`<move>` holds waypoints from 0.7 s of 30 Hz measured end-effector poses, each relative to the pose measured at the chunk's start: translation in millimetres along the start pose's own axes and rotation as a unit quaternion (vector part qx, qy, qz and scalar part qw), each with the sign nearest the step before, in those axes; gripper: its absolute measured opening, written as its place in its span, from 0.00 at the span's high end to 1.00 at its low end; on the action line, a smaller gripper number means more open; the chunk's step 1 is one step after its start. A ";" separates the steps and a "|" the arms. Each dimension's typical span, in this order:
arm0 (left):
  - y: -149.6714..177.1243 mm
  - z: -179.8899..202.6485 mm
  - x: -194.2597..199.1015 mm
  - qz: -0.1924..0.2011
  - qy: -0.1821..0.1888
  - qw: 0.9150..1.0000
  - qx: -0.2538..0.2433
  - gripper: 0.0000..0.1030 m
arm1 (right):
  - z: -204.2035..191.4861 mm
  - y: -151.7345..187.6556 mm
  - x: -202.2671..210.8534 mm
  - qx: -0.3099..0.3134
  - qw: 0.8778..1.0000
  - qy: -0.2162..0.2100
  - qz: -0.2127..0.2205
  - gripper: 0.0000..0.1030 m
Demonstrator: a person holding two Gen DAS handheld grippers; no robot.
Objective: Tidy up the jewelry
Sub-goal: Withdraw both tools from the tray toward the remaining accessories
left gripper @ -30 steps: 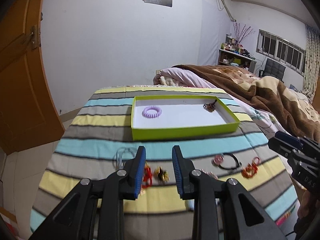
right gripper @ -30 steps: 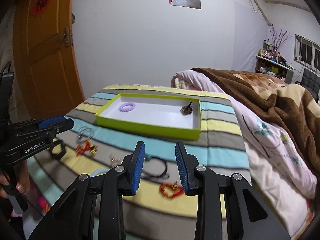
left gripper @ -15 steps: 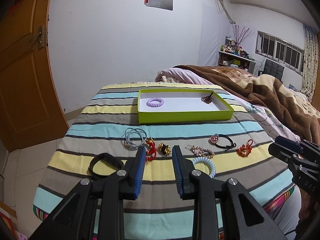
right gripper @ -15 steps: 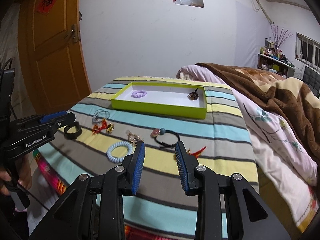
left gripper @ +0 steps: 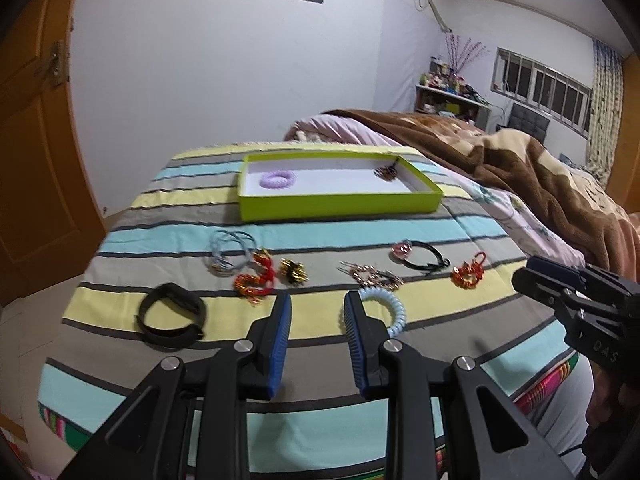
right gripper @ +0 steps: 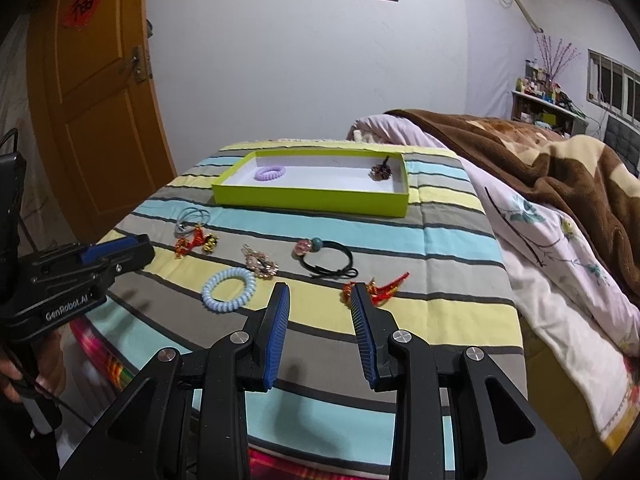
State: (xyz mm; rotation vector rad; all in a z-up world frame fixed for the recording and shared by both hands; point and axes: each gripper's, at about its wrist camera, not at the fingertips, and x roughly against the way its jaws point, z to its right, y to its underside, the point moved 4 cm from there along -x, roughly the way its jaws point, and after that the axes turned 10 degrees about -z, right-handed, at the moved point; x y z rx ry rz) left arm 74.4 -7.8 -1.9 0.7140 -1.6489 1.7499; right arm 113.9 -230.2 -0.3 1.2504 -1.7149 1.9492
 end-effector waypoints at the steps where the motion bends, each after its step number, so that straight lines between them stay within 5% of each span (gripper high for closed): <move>1: 0.3 2.2 -3.2 -0.004 0.003 1.000 -0.002 0.72 | 2.3 0.3 -1.8 -0.002 1.000 0.001 -0.002 0.68; 21: 5.2 19.8 -59.5 -0.077 0.027 0.997 -0.013 0.72 | 15.1 -20.5 -49.2 -0.009 0.999 -0.010 -0.035 0.68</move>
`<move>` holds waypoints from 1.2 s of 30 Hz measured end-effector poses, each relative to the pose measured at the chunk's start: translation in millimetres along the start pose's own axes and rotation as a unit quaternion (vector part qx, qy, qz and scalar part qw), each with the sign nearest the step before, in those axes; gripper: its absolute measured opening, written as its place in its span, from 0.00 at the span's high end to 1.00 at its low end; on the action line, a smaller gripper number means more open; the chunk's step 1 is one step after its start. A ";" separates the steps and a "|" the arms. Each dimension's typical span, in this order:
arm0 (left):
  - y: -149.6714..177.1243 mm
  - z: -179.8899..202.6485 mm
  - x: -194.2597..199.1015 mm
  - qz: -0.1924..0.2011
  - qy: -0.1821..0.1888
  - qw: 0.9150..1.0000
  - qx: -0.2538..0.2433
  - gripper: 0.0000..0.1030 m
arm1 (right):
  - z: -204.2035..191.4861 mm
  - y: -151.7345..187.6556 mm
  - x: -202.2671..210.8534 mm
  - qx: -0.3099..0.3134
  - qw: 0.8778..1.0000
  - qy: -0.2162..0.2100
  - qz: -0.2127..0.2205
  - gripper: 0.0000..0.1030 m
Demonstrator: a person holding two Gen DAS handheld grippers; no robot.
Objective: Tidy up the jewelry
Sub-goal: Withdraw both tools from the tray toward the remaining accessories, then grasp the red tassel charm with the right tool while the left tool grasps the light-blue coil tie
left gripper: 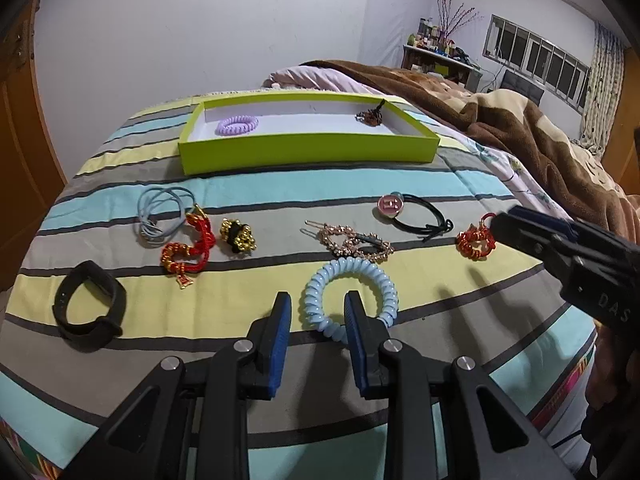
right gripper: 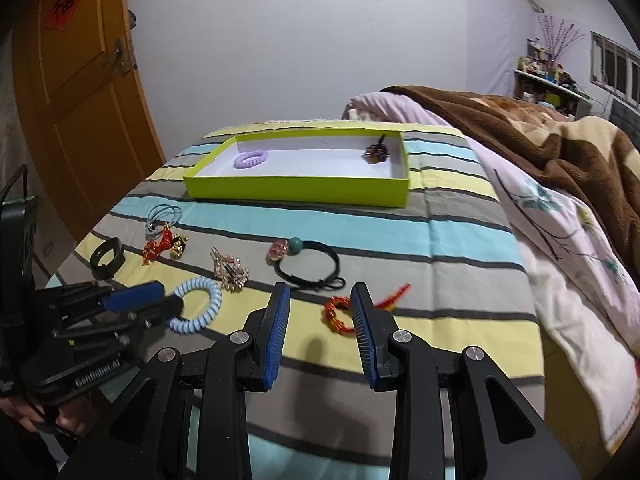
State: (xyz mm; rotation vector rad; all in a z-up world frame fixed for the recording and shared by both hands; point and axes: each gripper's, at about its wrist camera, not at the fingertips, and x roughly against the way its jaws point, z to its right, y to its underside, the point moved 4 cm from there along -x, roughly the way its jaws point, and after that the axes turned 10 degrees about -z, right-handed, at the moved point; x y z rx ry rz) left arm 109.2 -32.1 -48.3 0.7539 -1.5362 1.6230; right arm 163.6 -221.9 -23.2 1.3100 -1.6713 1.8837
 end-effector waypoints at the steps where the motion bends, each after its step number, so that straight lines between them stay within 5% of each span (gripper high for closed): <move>1: -0.3 -0.1 -1.3 -0.001 -0.001 1.000 -0.001 0.72 | -1.4 -2.1 -3.0 0.003 1.000 -0.001 -0.002 0.68; 4: -0.4 -0.7 -2.8 0.001 -0.009 1.000 -0.005 0.73 | -5.4 -7.4 -12.1 0.008 1.000 -0.011 -0.008 0.68; 6: -0.1 -1.0 -3.4 0.003 -0.023 1.000 -0.010 0.85 | -7.2 -11.3 -18.1 0.010 1.000 -0.018 -0.012 0.69; 9: -1.4 -3.7 -4.5 0.005 -0.031 0.999 -0.013 0.90 | -10.2 -14.7 -27.7 0.012 0.999 -0.028 -0.020 0.68; 15: -2.0 -9.3 -3.0 0.010 -0.027 1.000 -0.011 0.90 | -8.3 -13.9 -34.3 0.009 0.999 -0.024 -0.028 0.68; 27: -5.6 -12.4 -4.1 0.012 -0.017 1.000 -0.009 0.91 | 39.6 -5.1 -26.2 -0.078 0.995 0.052 -0.036 0.68; 34: -5.7 -12.7 -4.3 0.012 -0.016 1.000 -0.009 0.90 | 48.3 -8.2 -39.8 -0.102 0.992 0.037 -0.063 0.69; 36: -5.7 -12.7 -4.2 0.012 -0.016 1.000 -0.009 0.90 | 47.8 -6.8 -40.5 -0.102 0.992 0.031 -0.065 0.91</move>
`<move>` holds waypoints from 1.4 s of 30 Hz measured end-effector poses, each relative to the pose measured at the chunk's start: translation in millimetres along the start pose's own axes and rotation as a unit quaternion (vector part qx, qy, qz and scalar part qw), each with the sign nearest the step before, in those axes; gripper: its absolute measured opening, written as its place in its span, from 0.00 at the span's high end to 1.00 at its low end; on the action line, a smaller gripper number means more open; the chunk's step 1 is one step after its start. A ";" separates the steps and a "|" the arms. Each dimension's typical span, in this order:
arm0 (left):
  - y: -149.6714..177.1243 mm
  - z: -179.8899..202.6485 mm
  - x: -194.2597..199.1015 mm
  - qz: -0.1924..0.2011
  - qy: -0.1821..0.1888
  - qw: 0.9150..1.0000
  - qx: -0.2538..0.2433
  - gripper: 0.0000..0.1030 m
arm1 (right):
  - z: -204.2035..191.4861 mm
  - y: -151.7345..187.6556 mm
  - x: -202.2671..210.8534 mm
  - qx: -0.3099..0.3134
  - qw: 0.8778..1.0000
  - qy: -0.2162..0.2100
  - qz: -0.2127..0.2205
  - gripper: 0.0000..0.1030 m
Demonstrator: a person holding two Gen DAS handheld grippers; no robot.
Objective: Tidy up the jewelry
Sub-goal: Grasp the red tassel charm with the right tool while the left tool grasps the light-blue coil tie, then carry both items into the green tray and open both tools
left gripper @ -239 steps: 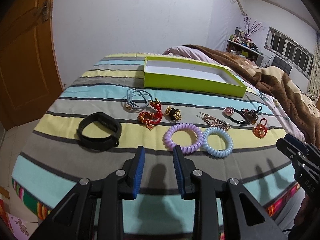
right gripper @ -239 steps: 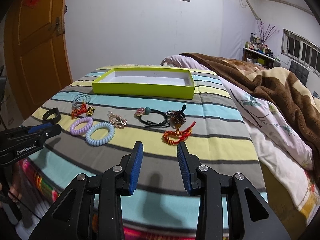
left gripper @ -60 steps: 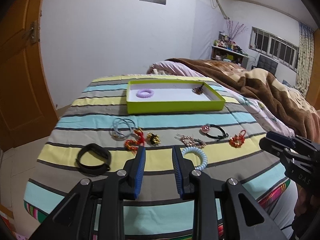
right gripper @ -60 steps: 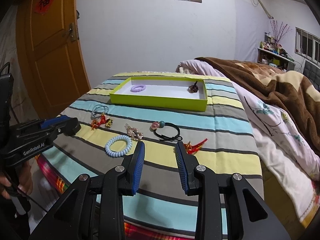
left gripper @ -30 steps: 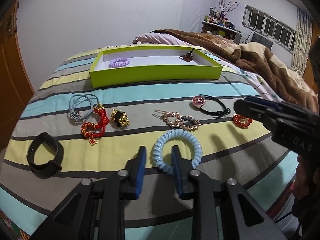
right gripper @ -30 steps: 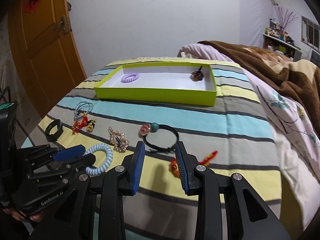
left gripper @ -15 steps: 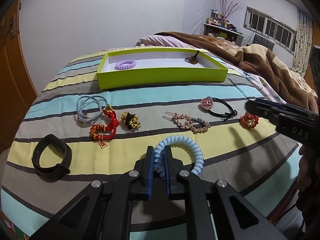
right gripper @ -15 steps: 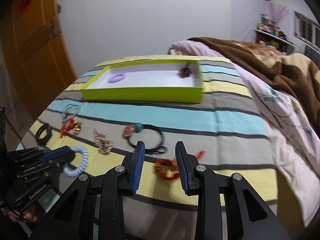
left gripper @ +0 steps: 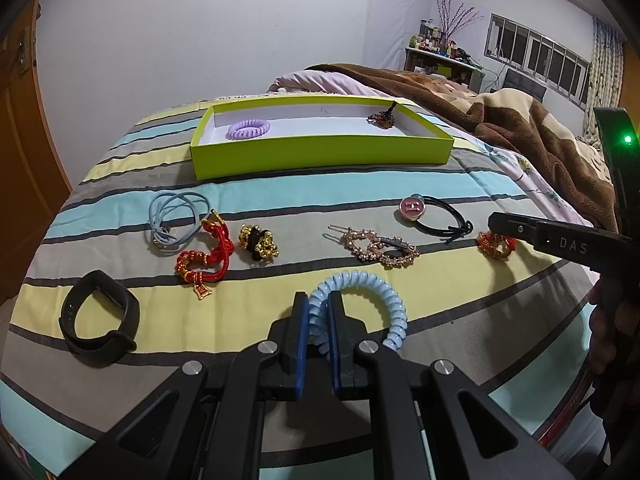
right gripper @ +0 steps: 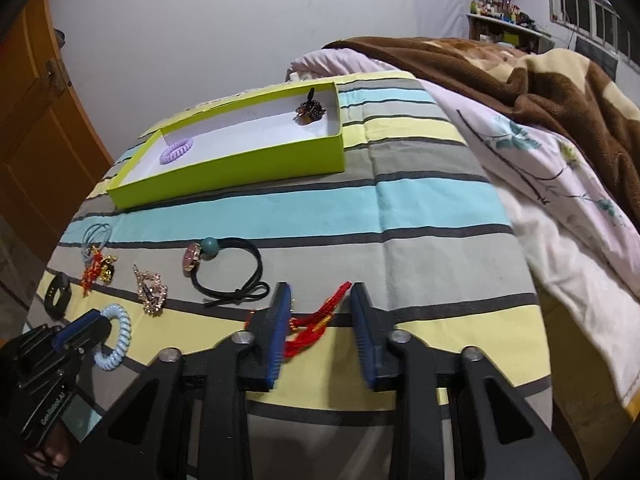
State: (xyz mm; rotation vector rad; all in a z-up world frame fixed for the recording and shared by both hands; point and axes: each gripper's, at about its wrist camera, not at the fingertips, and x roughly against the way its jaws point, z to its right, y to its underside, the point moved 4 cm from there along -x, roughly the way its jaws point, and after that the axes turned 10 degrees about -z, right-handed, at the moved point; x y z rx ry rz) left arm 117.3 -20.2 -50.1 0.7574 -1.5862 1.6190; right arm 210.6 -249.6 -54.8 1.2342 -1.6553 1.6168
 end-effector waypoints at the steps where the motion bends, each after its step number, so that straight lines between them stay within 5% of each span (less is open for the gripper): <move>1: 0.0 0.0 0.0 0.000 0.000 1.000 0.000 0.90 | -0.8 0.3 -0.2 0.002 1.000 0.001 0.000 0.91; 25: -17.1 0.8 53.0 0.062 0.002 0.998 0.002 0.91 | -30.7 0.4 70.8 0.053 0.994 -0.032 0.094 0.94; 42: -67.9 -17.6 54.2 0.090 -0.015 0.996 0.017 0.91 | -53.8 -37.2 75.5 0.105 0.987 -0.024 0.121 0.94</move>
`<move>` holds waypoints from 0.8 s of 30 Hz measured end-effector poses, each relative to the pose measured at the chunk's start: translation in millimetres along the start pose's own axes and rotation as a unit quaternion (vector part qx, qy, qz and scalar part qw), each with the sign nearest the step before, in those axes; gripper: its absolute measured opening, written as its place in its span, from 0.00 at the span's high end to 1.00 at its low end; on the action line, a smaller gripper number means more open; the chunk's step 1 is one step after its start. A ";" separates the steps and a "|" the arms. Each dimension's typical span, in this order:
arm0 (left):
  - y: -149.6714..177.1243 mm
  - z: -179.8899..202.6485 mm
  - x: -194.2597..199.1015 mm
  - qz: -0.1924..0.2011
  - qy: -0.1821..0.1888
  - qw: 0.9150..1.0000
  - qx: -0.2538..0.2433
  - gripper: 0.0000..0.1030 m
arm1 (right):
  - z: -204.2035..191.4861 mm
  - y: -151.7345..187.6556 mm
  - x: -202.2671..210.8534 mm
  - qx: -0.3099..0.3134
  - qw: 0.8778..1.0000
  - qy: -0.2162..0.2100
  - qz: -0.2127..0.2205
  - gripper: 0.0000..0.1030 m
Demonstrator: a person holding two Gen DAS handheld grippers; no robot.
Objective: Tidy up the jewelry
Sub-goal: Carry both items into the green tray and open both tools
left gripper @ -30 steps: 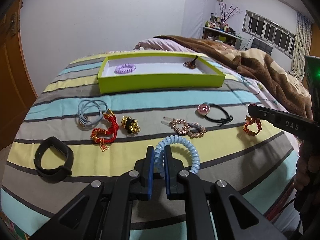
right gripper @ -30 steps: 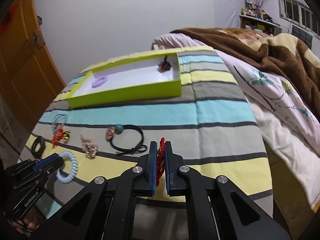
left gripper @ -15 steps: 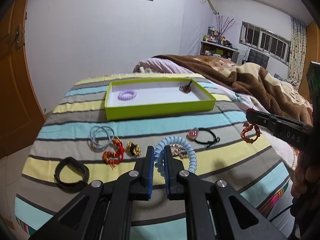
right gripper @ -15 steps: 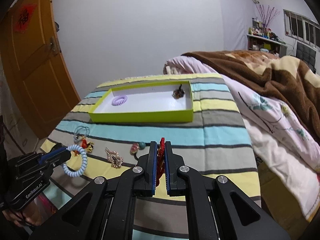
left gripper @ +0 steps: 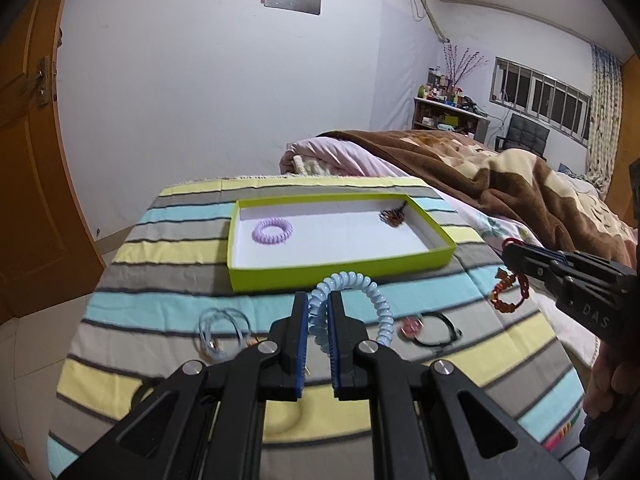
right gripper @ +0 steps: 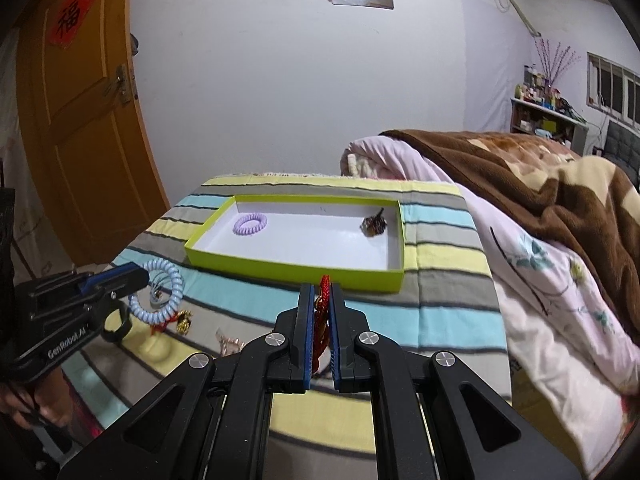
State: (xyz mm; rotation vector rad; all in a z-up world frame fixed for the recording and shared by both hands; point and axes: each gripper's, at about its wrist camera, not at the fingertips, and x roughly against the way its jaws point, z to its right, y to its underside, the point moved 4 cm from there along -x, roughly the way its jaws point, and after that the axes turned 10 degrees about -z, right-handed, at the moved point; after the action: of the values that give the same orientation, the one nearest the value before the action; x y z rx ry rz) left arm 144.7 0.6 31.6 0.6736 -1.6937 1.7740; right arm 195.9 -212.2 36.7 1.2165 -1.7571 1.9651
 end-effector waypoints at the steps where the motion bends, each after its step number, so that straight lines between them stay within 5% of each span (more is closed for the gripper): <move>1: -3.5 -1.1 -2.2 0.001 -0.003 1.000 0.000 0.91 | 0.8 -5.0 -3.1 0.002 1.000 -0.001 0.001 0.94; 24: -62.7 -42.9 -99.8 -0.034 -0.049 0.998 0.018 0.91 | 41.3 -71.5 -107.2 0.011 1.000 0.017 -0.023 0.94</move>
State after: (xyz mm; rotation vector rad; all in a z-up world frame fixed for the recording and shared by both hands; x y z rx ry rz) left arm 260.8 37.3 1.7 0.8365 -1.6855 1.7523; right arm 327.4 -195.3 9.2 1.2127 -1.6799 1.9729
